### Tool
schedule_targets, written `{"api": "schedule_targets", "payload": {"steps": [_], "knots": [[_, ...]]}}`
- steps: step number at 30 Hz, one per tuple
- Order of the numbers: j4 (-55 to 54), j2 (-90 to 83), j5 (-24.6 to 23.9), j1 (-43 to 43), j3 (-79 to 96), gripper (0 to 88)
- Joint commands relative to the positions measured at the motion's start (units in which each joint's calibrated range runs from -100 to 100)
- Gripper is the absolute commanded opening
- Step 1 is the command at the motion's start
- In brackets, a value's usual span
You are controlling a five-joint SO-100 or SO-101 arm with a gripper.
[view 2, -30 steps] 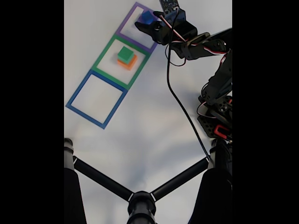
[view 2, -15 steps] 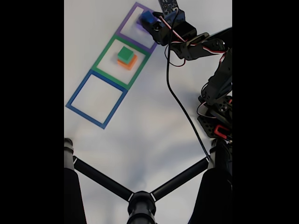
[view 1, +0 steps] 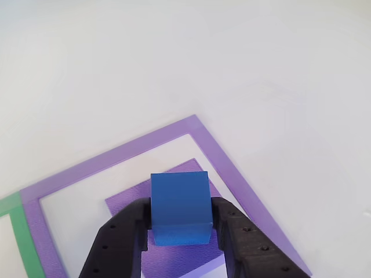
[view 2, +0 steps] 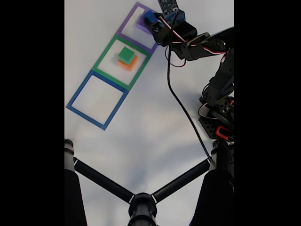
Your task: Tower of hanoi
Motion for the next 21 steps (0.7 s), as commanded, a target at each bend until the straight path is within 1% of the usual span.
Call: {"api": "schedule_targets", "payload": {"steps": [1,2,7,10,13,18,21], "knots": [[14.8,-14.0,0.0,-1.7,-2.5,3.5],[19.9,-17.5,0.0,-2.0,-3.1,3.4],[52.9,-34.5,0.0,-3.9,-12.3,3.0],[71.5,-40.9,0.0,-5.3,-20.6,2.9],[88.5,-43.8,0.0,-7.9,-32.1,2.6],[108.3,-44.8,0.0,-13.3,-50.0,2.6],[116.1,-44.9,0.0,-16.3,-57.6,2.3]]}}
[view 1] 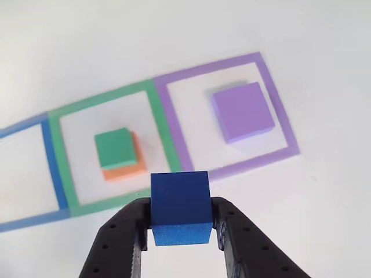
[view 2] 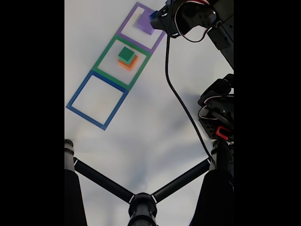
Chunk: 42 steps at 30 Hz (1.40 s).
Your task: Tower of hanoi
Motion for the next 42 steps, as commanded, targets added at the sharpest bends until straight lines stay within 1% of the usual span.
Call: {"api": "schedule_targets", "payload": {"steps": [1,4,8,13,16,22,28,35,42], "knots": [[12.0,-2.6,0.0,-4.7,-13.3,2.3],[14.6,-4.4,0.0,-7.4,-14.7,2.1],[15.2,-6.1,0.0,-10.4,-13.2,2.1],[10.3,-8.5,0.0,-12.3,-4.8,2.3],[1.6,-11.4,0.0,-12.6,6.2,2.4],[-21.6,-15.0,0.0,-12.1,29.0,2.5],[-43.2,-14.0,0.0,-13.0,44.4,2.6],[-61.9,-11.7,0.0,-14.6,56.4,2.6],[-75.5,-2.6,0.0,-14.3,59.1,2.6]]}}
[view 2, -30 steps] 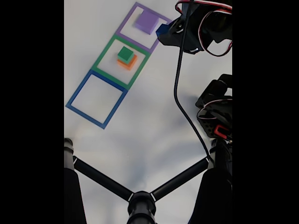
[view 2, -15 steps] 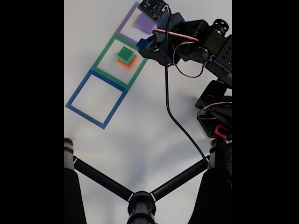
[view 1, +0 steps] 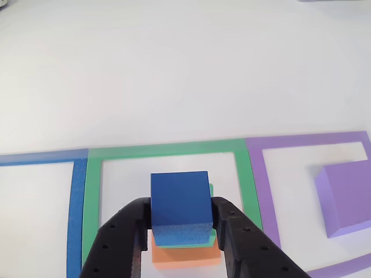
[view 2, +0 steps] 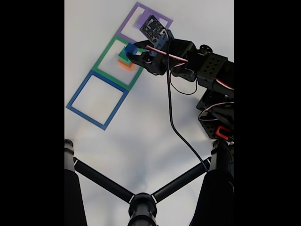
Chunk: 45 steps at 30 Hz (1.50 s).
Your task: Tower of hanoi
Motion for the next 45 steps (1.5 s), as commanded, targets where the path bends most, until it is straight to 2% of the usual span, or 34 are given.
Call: {"api": "schedule_targets", "payload": {"steps": [1,11,31,45], "knots": [[-9.4,5.6,0.6,0.0,0.1,2.6],[-22.2,13.3,0.6,0.5,4.6,2.6],[-33.9,24.8,0.6,1.1,3.7,3.6],[-35.2,25.3,0.6,3.3,5.1,20.4]]}}
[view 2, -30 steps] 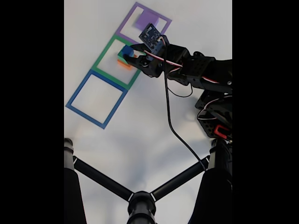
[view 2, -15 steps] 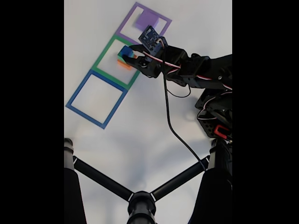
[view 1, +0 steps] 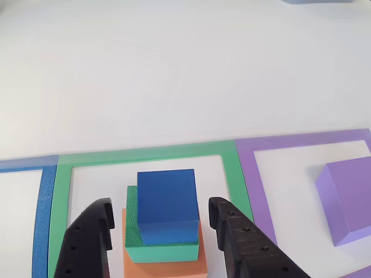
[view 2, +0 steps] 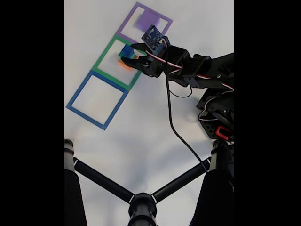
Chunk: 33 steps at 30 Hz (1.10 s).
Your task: Tower of hanoi
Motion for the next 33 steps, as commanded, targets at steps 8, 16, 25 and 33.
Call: {"api": "schedule_targets", "payload": {"steps": [8,16,25,33], "knots": [[5.0,-8.1,0.0,1.7,-3.2,28.8],[31.2,-18.5,0.0,2.3,-17.1,28.0],[81.6,-24.0,0.0,5.7,-50.4,6.1],[107.3,-22.2,0.0,12.0,-72.8,0.0]]}}
